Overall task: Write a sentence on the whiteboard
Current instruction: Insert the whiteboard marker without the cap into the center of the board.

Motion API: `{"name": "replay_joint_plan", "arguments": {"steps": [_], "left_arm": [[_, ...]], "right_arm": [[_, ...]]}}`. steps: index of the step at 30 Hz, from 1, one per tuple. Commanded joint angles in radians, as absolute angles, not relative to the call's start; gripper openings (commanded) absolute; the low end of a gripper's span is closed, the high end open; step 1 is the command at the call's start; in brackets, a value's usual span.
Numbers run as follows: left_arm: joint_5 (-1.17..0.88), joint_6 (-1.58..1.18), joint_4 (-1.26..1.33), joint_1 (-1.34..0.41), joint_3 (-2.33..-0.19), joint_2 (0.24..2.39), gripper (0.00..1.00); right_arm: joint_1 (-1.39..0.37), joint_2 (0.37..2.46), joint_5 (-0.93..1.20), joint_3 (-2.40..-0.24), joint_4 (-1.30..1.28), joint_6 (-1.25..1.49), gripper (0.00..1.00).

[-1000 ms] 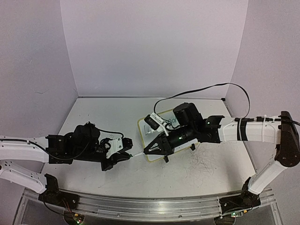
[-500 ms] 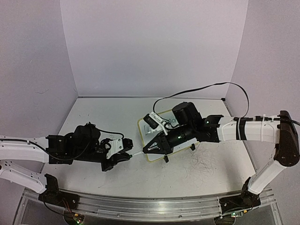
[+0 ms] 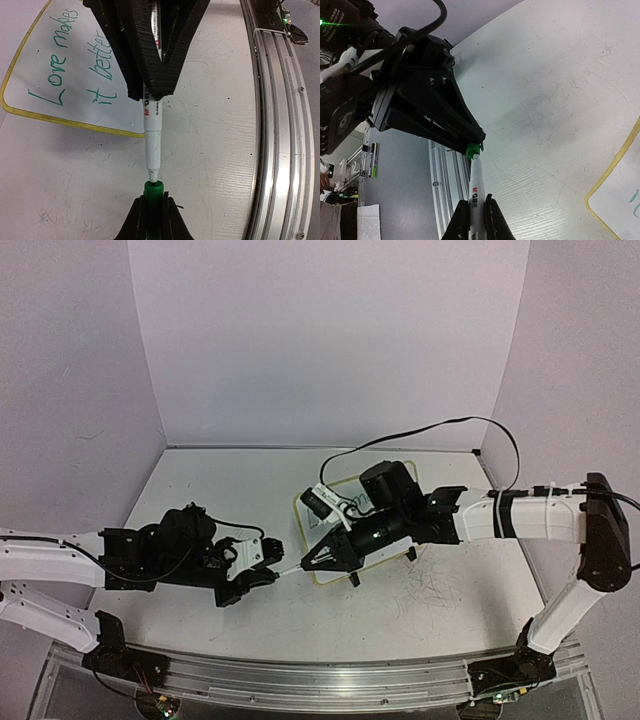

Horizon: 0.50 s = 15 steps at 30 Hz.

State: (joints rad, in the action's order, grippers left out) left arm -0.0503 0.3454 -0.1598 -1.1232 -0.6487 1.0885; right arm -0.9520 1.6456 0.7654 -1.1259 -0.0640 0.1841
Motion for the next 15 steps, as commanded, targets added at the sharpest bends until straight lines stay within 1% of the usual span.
{"name": "replay_joint_plan", "arguments": {"steps": [1,9,15], "left_arm": [[-0.049,0.362,-0.114,-1.136,-0.713,1.098,0.0],[-0.01,0.353,-0.114,-1.141,-0.713,1.112,0.0],[0.025,0.36,-0.111,-1.147,-0.727,1.123,0.0]], "right_arm": [[-0.967,1.668,0.793,-1.176,-0.029,0.187,0.0],[-0.989,1.66,0.755,-1.16,-0.031,0.195,0.0],[-0.999,1.705,0.767,-1.158,0.004,0.248,0.0]]}}
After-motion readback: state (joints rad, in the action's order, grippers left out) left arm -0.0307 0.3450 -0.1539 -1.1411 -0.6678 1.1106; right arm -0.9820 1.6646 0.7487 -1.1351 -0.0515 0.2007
